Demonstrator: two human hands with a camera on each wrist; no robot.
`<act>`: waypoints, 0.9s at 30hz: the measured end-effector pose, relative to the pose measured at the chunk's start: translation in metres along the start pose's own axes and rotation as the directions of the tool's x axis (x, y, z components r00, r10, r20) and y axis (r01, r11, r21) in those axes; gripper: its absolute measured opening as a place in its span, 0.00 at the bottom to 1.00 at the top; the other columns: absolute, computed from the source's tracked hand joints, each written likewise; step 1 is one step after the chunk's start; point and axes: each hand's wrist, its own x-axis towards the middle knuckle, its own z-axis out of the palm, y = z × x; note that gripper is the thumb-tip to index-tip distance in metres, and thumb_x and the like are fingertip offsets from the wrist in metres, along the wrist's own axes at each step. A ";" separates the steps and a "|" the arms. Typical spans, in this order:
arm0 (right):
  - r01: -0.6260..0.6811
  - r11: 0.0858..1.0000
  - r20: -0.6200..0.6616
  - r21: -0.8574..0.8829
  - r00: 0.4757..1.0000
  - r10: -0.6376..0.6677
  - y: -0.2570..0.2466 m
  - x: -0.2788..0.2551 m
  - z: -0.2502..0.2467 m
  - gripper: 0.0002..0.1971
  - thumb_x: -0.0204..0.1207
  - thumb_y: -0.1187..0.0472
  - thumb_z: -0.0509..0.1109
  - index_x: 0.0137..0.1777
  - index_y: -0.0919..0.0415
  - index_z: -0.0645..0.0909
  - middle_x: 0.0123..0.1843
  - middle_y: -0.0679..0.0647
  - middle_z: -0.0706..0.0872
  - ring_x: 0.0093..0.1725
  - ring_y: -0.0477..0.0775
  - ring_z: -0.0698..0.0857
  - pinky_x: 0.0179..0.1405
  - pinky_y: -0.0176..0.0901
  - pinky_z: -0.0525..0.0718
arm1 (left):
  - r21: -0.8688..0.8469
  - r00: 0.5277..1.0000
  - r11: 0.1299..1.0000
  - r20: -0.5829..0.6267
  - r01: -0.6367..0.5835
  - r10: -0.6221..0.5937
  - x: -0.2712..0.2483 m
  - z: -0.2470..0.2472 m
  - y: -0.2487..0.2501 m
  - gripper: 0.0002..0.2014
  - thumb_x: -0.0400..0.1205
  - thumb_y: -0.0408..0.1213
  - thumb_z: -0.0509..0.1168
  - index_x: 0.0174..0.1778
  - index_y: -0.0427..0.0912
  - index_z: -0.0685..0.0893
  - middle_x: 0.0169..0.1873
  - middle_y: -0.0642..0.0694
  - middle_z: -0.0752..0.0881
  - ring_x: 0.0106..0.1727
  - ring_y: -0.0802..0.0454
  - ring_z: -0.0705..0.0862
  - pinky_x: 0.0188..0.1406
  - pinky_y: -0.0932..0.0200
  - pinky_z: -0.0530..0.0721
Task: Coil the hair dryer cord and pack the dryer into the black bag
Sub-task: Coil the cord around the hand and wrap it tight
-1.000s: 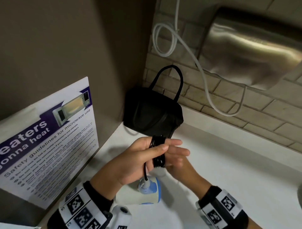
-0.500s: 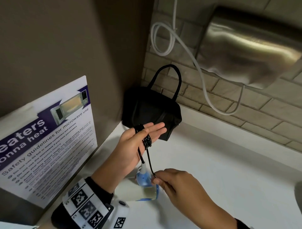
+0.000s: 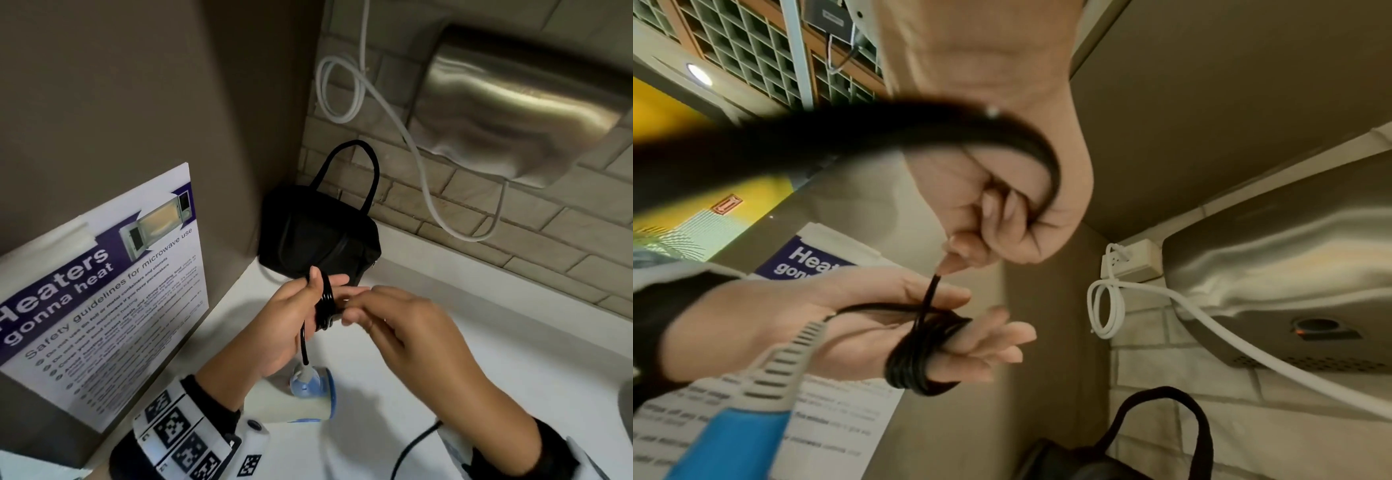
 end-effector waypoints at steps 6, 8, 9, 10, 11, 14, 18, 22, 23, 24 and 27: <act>-0.017 0.996 -0.078 0.085 0.997 0.024 0.014 0.030 -0.001 0.08 0.79 0.58 0.66 0.42 0.47 0.84 0.38 0.42 0.84 0.38 0.41 0.85 0.36 0.45 0.84 | 0.056 0.993 0.997 0.106 0.045 -0.051 -0.005 0.003 -0.001 0.33 0.80 0.61 0.54 0.58 0.30 0.78 0.52 0.35 0.86 0.52 0.43 0.84 0.67 0.50 0.76; 0.002 0.996 -0.077 0.089 0.997 0.005 0.017 0.038 0.001 0.08 0.78 0.62 0.68 0.41 0.51 0.85 0.37 0.43 0.84 0.38 0.41 0.85 0.36 0.42 0.83 | 0.091 0.987 0.995 0.154 0.030 -0.044 -0.009 0.009 0.004 0.28 0.87 0.53 0.44 0.53 0.31 0.79 0.41 0.37 0.91 0.43 0.46 0.90 0.55 0.62 0.83; -0.004 0.993 -0.068 0.118 0.998 0.012 0.018 0.041 0.002 0.08 0.78 0.63 0.68 0.41 0.52 0.85 0.37 0.44 0.85 0.38 0.42 0.85 0.37 0.41 0.84 | 0.105 0.983 0.994 0.176 0.030 -0.048 -0.011 0.011 0.006 0.28 0.88 0.50 0.40 0.50 0.34 0.80 0.35 0.40 0.91 0.38 0.49 0.90 0.49 0.67 0.84; -0.021 0.986 -0.052 0.164 0.998 0.030 0.018 0.044 0.003 0.08 0.78 0.64 0.68 0.41 0.53 0.85 0.37 0.46 0.85 0.37 0.43 0.85 0.37 0.40 0.85 | 0.095 0.978 0.995 0.204 0.023 -0.042 -0.012 0.012 0.007 0.28 0.87 0.50 0.40 0.51 0.35 0.80 0.35 0.40 0.91 0.37 0.49 0.90 0.48 0.66 0.84; -0.044 0.975 -0.032 0.216 0.998 0.052 0.018 0.046 0.005 0.08 0.78 0.64 0.68 0.40 0.54 0.85 0.37 0.48 0.86 0.36 0.45 0.86 0.37 0.40 0.87 | 0.066 0.971 0.998 0.237 0.002 -0.018 -0.012 0.012 0.007 0.28 0.86 0.51 0.41 0.54 0.34 0.81 0.37 0.39 0.91 0.38 0.46 0.90 0.51 0.61 0.84; -0.155 0.905 0.058 0.396 0.988 0.144 0.019 0.048 0.009 0.08 0.79 0.65 0.68 0.40 0.57 0.86 0.36 0.48 0.86 0.33 0.43 0.88 0.37 0.38 0.89 | 0.002 0.978 1.000 0.210 0.006 -0.007 -0.011 0.007 0.006 0.26 0.85 0.50 0.47 0.55 0.31 0.82 0.32 0.42 0.88 0.30 0.47 0.85 0.57 0.44 0.85; -0.204 0.878 0.122 0.432 0.978 0.167 0.029 0.046 0.012 0.06 0.78 0.60 0.69 0.41 0.53 0.87 0.37 0.48 0.88 0.38 0.43 0.87 0.40 0.31 0.83 | -0.056 0.977 0.995 0.204 0.078 -0.065 -0.011 0.008 0.007 0.20 0.87 0.42 0.51 0.53 0.28 0.80 0.20 0.53 0.71 0.19 0.55 0.73 0.50 0.54 0.86; -0.330 0.773 0.273 0.541 0.939 0.209 0.042 0.040 0.021 0.10 0.81 0.60 0.66 0.51 0.61 0.88 0.32 0.44 0.85 0.27 0.38 0.76 0.29 0.29 0.74 | -0.172 0.962 0.973 0.251 0.156 -0.110 -0.010 0.005 0.010 0.14 0.86 0.43 0.54 0.44 0.39 0.79 0.18 0.55 0.65 0.16 0.59 0.70 0.44 0.58 0.86; -0.367 0.731 0.320 0.575 0.923 0.211 0.043 0.038 0.024 0.11 0.81 0.59 0.64 0.52 0.60 0.88 0.31 0.41 0.84 0.26 0.38 0.74 0.29 0.30 0.73 | -0.217 0.957 0.962 0.272 0.164 -0.102 -0.009 0.003 0.010 0.13 0.86 0.43 0.54 0.43 0.40 0.79 0.17 0.56 0.66 0.15 0.59 0.70 0.44 0.58 0.85; -0.393 0.699 0.361 0.597 0.910 0.203 0.042 0.035 0.027 0.11 0.82 0.58 0.63 0.51 0.57 0.88 0.30 0.41 0.83 0.26 0.40 0.74 0.30 0.32 0.73 | -0.257 0.954 0.951 0.285 0.174 -0.098 -0.008 0.001 0.011 0.13 0.85 0.43 0.54 0.41 0.41 0.79 0.17 0.56 0.67 0.15 0.59 0.70 0.43 0.59 0.85; -0.426 0.629 0.422 0.650 0.891 0.167 0.038 0.029 0.031 0.13 0.85 0.59 0.59 0.49 0.49 0.86 0.30 0.41 0.83 0.27 0.43 0.73 0.30 0.32 0.73 | -0.347 0.957 0.919 0.275 0.187 -0.091 -0.003 -0.003 0.011 0.14 0.83 0.43 0.55 0.38 0.42 0.82 0.17 0.56 0.68 0.14 0.59 0.70 0.41 0.59 0.85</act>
